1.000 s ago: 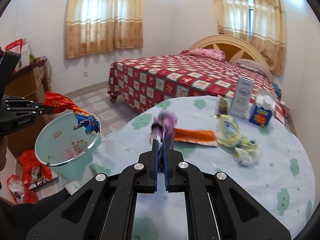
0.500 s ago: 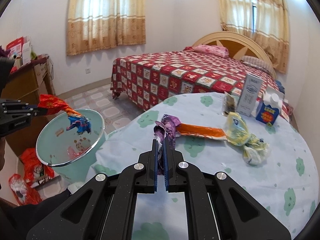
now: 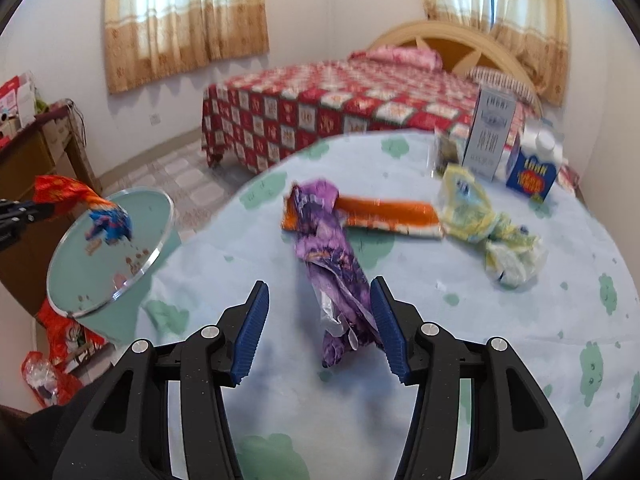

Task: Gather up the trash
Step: 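Carry the red bag and purple wrapper in both tools over the bucket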

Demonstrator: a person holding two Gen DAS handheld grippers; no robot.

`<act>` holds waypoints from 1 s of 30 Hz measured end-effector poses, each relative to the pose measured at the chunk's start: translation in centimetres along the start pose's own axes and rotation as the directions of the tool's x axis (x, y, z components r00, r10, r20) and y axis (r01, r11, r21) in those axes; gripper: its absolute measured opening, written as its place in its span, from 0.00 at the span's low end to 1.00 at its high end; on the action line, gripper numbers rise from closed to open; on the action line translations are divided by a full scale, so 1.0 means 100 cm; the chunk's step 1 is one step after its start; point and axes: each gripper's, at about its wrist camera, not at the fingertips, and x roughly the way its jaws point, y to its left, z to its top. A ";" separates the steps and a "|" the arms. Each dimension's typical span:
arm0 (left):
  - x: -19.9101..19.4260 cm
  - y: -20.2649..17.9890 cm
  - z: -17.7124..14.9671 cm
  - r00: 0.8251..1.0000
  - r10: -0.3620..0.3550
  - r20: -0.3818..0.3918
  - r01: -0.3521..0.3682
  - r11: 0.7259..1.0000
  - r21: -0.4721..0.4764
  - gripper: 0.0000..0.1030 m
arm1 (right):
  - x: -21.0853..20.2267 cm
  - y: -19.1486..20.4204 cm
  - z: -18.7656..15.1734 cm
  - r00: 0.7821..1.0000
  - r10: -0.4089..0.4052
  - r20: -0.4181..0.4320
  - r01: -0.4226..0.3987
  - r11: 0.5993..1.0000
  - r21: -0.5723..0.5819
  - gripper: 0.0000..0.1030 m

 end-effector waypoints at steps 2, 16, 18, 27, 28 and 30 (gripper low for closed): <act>-0.001 0.001 0.000 1.000 -0.003 0.000 0.003 1.000 -0.002 0.06 | -0.001 -0.001 0.000 1.000 -0.001 -0.014 0.001 1.000 -0.009 0.19; -0.010 0.024 0.000 0.997 0.066 0.029 -0.064 0.997 -0.043 0.06 | -0.030 0.020 0.011 0.990 0.073 0.117 -0.064 0.995 -0.080 0.09; -0.011 0.028 0.000 0.997 0.077 0.030 -0.076 0.996 -0.046 0.06 | -0.032 0.027 0.015 0.988 0.090 0.126 -0.078 0.992 -0.096 0.09; -0.012 0.041 -0.006 0.993 0.117 0.029 -0.116 0.992 -0.053 0.06 | -0.029 0.061 0.034 0.979 0.150 0.137 -0.127 0.978 -0.163 0.09; -0.012 0.043 -0.007 0.992 0.120 0.029 -0.119 0.991 -0.055 0.06 | -0.029 0.062 0.036 0.979 0.153 0.136 -0.130 0.977 -0.167 0.09; -0.012 0.047 -0.008 0.990 0.136 0.034 -0.134 0.989 -0.058 0.06 | -0.027 0.070 0.038 0.978 0.162 0.134 -0.137 0.974 -0.181 0.09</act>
